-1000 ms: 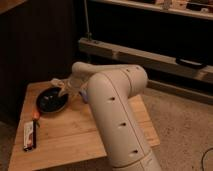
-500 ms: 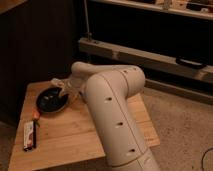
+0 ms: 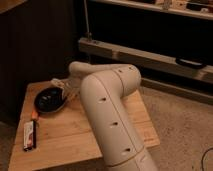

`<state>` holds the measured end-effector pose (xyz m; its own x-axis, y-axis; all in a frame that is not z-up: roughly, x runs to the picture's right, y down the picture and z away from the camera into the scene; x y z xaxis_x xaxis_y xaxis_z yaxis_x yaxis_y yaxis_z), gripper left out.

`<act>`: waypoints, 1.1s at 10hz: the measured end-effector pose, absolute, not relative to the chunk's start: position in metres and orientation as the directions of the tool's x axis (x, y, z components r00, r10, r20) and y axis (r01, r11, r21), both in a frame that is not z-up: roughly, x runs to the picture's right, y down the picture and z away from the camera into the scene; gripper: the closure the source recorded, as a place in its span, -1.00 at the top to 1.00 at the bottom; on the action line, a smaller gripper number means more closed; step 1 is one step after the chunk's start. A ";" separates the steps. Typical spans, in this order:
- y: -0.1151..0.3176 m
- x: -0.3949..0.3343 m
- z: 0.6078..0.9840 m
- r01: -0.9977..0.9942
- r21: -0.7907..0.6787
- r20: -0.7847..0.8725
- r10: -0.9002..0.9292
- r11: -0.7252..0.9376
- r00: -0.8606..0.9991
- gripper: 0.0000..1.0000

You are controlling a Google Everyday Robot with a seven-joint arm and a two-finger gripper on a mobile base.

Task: Drag the ceramic bowl in a circle

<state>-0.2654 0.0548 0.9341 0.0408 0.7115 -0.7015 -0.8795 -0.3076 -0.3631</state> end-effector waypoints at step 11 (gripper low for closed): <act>0.096 -0.167 0.882 -0.940 -0.205 -0.723 0.689 -0.272 -0.042 -1.00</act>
